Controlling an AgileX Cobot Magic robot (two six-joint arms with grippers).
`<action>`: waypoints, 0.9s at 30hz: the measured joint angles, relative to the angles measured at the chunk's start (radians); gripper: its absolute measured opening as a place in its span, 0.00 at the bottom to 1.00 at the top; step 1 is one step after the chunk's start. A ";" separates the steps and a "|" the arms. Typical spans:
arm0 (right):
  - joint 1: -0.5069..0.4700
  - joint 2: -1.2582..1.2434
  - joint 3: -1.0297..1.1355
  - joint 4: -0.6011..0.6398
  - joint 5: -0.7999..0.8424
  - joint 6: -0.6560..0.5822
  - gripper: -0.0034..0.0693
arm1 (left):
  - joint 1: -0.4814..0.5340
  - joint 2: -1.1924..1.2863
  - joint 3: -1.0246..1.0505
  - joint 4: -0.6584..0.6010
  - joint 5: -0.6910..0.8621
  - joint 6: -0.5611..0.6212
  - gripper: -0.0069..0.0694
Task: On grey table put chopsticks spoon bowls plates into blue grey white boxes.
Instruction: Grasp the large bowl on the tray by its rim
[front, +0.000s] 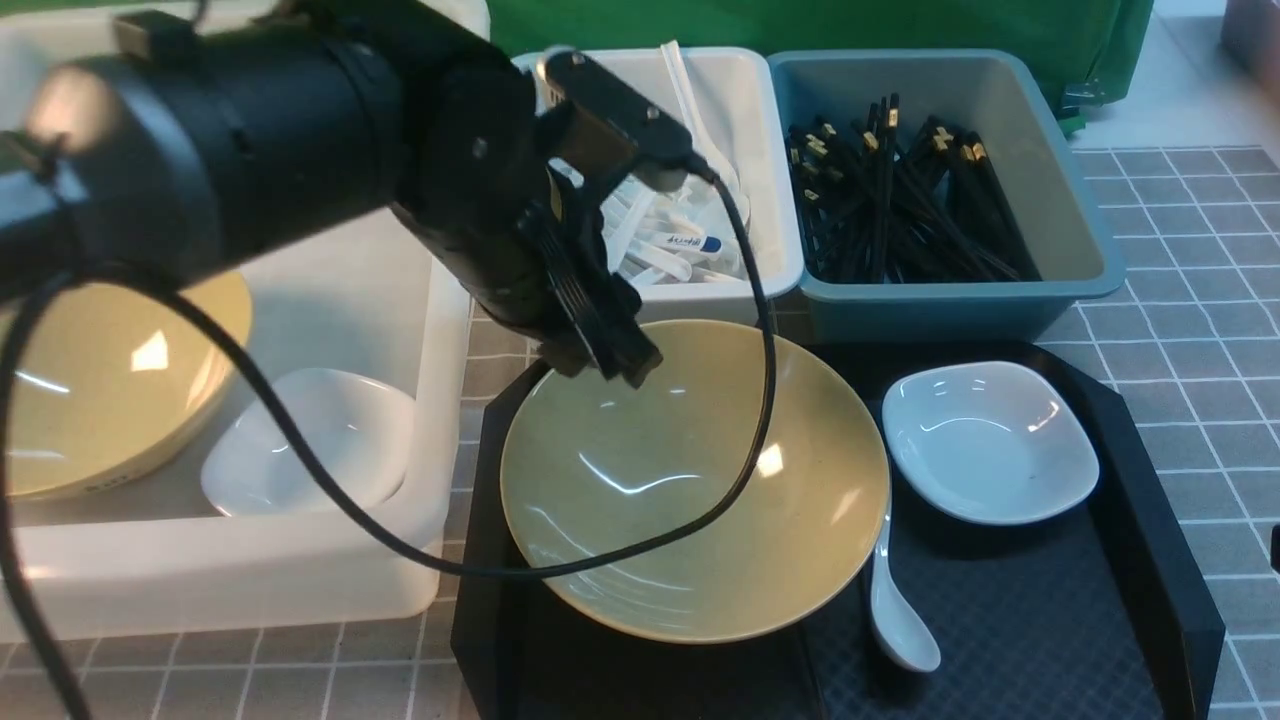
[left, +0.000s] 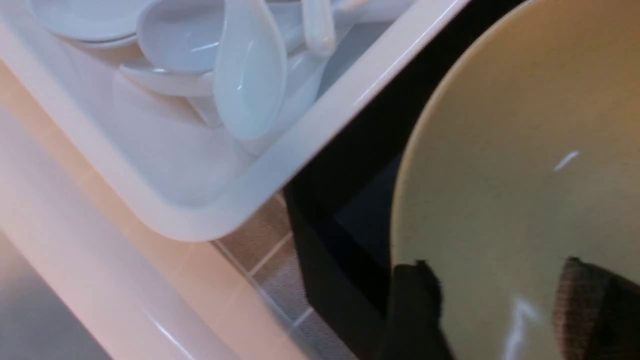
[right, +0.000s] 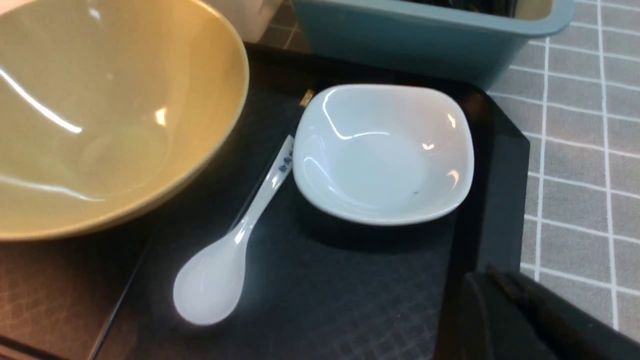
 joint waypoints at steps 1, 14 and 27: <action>0.000 0.000 0.000 0.000 -0.003 -0.001 0.09 | 0.000 0.025 0.000 0.031 -0.012 0.000 0.62; 0.000 0.000 0.000 0.001 -0.007 -0.003 0.10 | 0.000 0.177 -0.001 0.054 -0.083 -0.004 0.71; 0.000 0.000 0.000 0.001 -0.017 -0.004 0.10 | 0.001 0.199 -0.008 -0.206 -0.064 0.019 0.57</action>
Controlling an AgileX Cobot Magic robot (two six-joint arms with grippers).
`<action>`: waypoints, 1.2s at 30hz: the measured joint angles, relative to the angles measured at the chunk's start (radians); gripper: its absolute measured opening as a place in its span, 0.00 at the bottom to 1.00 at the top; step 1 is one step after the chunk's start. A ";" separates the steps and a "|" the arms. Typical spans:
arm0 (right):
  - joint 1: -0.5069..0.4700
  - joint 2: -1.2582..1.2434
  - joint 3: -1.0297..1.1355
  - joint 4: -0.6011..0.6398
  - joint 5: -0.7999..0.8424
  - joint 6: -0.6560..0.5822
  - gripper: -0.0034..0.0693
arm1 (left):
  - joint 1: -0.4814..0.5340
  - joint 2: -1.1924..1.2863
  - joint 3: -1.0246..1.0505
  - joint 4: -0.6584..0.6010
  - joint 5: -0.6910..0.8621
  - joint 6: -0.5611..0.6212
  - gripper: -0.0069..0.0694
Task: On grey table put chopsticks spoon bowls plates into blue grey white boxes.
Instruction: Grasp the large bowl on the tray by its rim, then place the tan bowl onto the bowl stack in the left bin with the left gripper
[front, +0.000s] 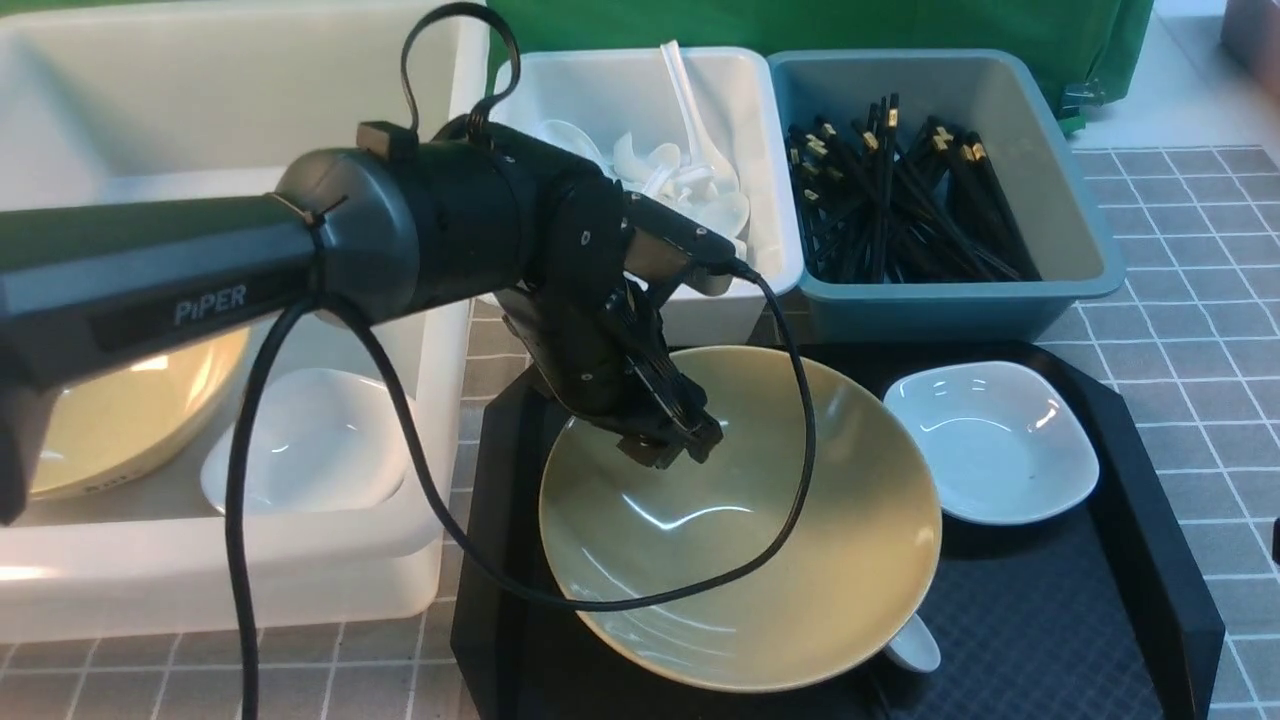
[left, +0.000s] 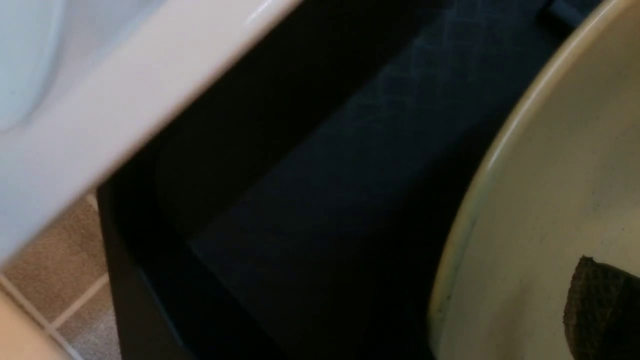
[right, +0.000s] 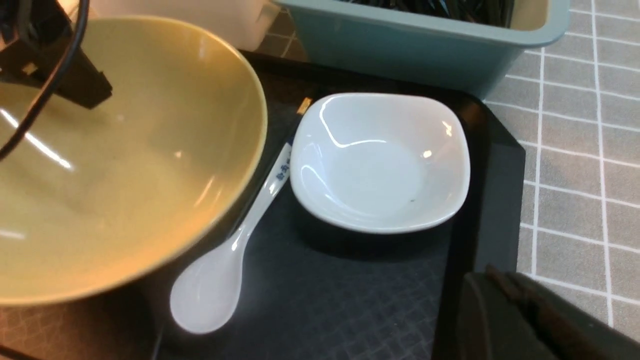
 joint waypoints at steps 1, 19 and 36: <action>0.000 0.000 0.000 0.000 -0.004 0.000 0.10 | 0.000 0.003 -0.001 0.000 -0.001 0.000 0.56; 0.000 0.000 0.000 0.001 -0.011 0.000 0.11 | 0.010 -0.075 -0.010 -0.089 0.064 0.003 0.15; 0.000 0.000 0.000 0.001 -0.001 0.000 0.11 | 0.628 -0.616 0.002 -0.317 0.117 0.204 0.09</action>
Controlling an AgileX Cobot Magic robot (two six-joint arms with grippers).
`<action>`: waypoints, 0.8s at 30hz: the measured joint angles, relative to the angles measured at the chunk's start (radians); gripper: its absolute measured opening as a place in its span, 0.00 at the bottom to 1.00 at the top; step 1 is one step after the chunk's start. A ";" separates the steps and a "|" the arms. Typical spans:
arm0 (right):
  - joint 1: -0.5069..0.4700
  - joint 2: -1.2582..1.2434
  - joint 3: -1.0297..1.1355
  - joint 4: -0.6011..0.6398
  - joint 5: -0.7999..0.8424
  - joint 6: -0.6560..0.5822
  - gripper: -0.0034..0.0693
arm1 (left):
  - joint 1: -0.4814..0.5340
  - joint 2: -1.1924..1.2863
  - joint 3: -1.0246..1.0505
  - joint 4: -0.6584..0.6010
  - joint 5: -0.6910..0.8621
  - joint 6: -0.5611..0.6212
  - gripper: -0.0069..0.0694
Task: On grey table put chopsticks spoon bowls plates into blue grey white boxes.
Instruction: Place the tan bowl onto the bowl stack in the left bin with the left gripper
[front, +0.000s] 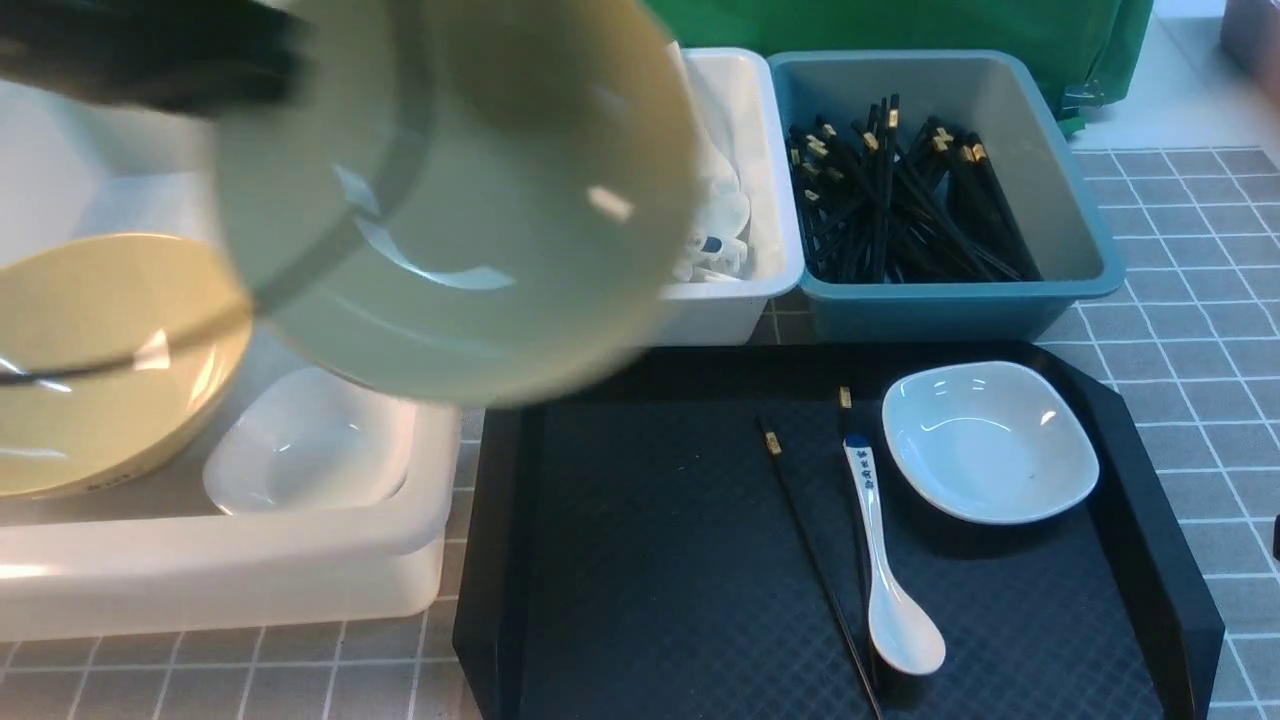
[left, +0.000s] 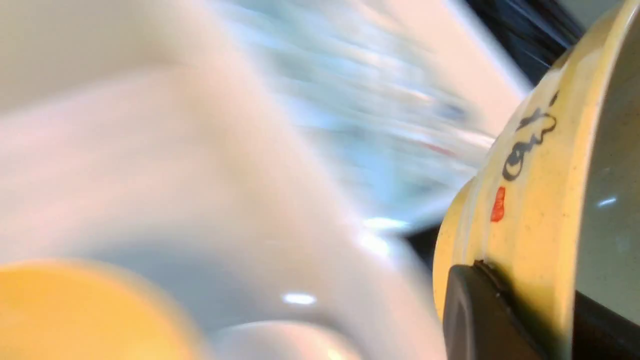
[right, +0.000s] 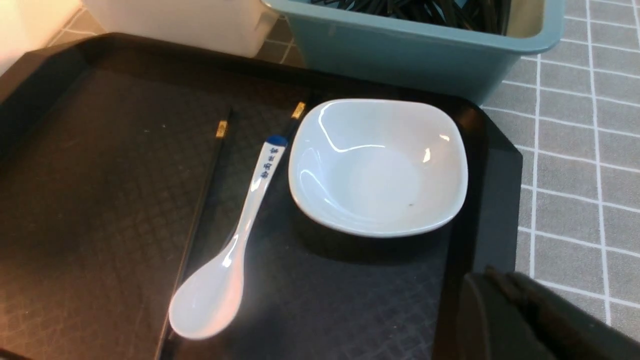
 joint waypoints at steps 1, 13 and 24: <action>0.000 0.000 0.000 0.000 0.001 0.000 0.11 | 0.077 -0.010 0.000 0.018 -0.002 -0.016 0.09; 0.000 0.000 0.000 0.000 0.001 0.000 0.11 | 0.485 0.087 0.226 0.073 -0.233 -0.146 0.10; 0.000 0.005 0.018 0.008 0.021 0.030 0.11 | 0.486 0.135 0.284 0.109 -0.343 -0.168 0.44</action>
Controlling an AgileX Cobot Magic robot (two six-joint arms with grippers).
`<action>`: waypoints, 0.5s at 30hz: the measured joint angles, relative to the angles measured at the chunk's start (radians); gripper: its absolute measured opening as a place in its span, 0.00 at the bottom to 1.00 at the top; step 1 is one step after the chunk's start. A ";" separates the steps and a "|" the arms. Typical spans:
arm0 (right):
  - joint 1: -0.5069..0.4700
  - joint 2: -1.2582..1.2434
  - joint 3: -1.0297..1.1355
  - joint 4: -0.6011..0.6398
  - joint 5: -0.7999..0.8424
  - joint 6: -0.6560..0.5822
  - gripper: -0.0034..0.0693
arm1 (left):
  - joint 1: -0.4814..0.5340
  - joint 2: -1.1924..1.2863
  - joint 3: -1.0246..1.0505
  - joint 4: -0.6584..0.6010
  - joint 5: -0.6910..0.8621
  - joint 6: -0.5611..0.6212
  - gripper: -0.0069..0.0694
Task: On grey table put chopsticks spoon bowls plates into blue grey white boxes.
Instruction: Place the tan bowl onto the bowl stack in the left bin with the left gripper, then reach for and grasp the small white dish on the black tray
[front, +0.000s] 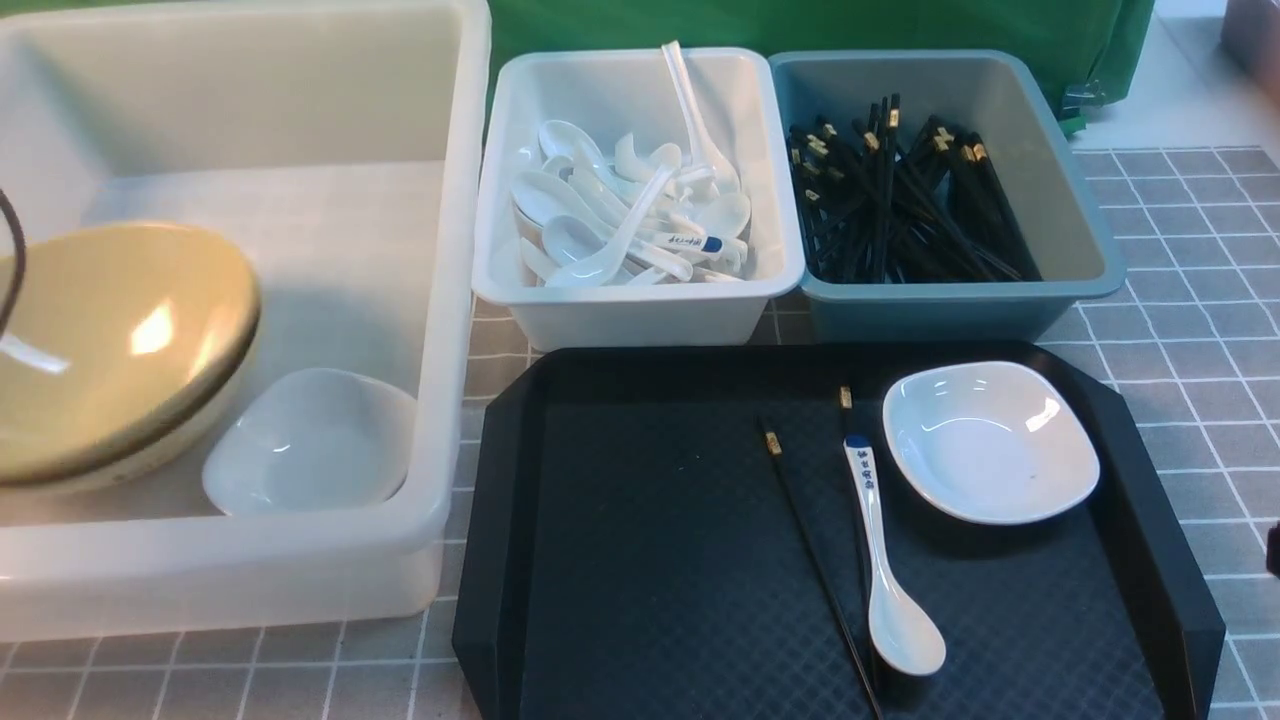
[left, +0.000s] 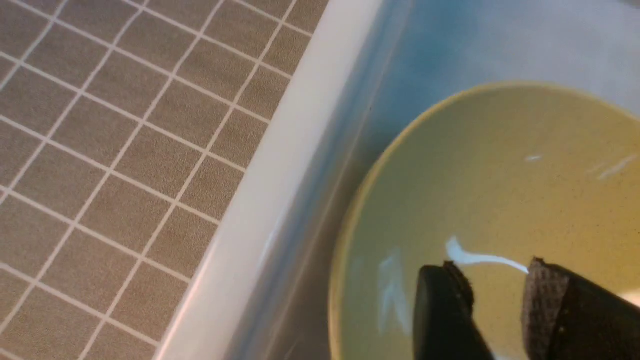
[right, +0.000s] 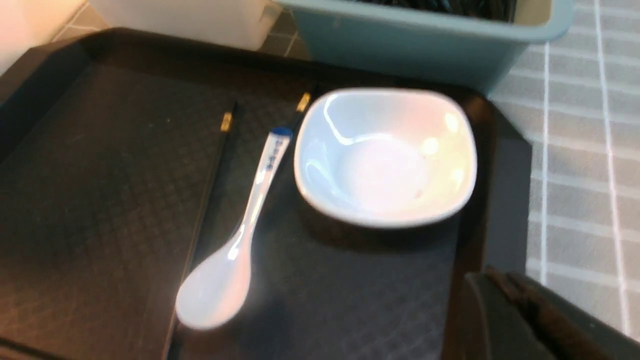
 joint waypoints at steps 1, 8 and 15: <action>0.000 0.010 0.002 0.000 0.017 0.010 0.12 | 0.000 -0.019 0.000 -0.004 -0.001 -0.007 0.53; 0.001 0.206 -0.073 0.080 0.130 0.019 0.36 | -0.049 -0.266 0.000 -0.133 0.034 0.011 0.77; 0.001 0.546 -0.228 0.089 0.097 0.010 0.65 | -0.358 -0.556 0.004 -0.196 0.111 0.203 0.43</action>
